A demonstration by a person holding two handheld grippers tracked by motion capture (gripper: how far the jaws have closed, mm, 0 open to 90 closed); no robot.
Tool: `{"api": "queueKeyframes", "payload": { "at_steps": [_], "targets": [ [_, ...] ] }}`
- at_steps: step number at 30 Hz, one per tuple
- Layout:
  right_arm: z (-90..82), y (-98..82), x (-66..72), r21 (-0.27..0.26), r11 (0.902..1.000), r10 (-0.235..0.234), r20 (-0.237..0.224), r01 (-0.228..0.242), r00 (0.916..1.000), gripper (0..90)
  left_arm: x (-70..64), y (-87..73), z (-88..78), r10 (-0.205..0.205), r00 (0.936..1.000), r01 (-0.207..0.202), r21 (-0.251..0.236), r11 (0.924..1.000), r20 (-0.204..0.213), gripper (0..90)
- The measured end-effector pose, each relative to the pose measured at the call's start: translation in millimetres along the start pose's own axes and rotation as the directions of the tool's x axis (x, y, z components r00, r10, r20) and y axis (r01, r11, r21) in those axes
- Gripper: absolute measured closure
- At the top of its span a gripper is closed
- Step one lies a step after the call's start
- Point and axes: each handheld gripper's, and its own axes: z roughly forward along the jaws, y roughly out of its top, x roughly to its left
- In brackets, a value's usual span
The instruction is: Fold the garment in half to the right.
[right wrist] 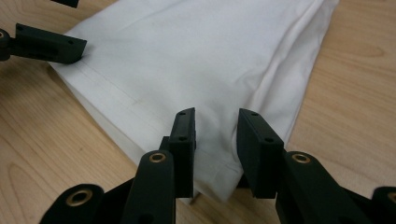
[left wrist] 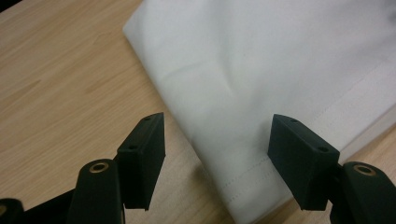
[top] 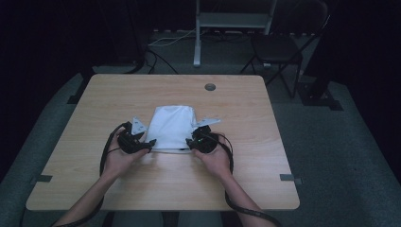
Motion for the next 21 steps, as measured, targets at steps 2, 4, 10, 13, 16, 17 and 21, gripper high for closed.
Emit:
{"api": "queueKeyframes", "payload": {
  "at_steps": [2,4,10,13,16,17,21],
  "targets": [
    [0.2,-2.4,-2.7,0.003,1.0,-0.001,0.001,0.001,1.0,68.6,-1.4,-1.9,1.5,-0.003,1.0,0.003,-0.003,1.0,-0.001,36.3],
    [0.2,-3.6,-3.9,0.006,1.0,0.007,0.003,-0.007,1.0,68.3,-2.0,-2.8,1.9,-0.01,0.9999,0.01,-0.011,0.9999,0.001,36.3],
    [0.3,-5.9,-4.6,0.006,0.9999,0.011,0.006,-0.011,0.9999,67.2,-2.3,-4.9,0.0,-0.022,0.9998,0.022,-0.019,0.9996,0.002,36.3],
    [-1.2,-5.6,-4.0,0.004,1.0,0.006,0.013,-0.006,0.9999,64.6,-2.5,-3.9,-3.1,-0.033,0.9994,0.033,-0.034,0.9989,0.0,36.2],
    [-7.2,-3.9,-3.4,-0.014,0.9998,0.012,0.012,-0.012,0.9998,60.5,2.6,-2.6,-8.9,-0.072,0.9972,0.073,-0.072,0.9947,0.022,33.7],
    [-9.3,-3.2,-3.2,-0.023,0.9996,0.017,0.013,-0.017,0.9998,56.0,5.6,-2.5,-10.8,-0.097,0.9947,0.1,-0.085,0.9914,0.035,31.8],
    [-16.9,-3.0,-5.9,-0.046,0.999,0.001,0.013,0.0,0.9999,42.4,15.9,-4.5,-20.0,-0.159,0.9852,0.166,-0.132,0.9772,0.064,29.4]
  ]
}}
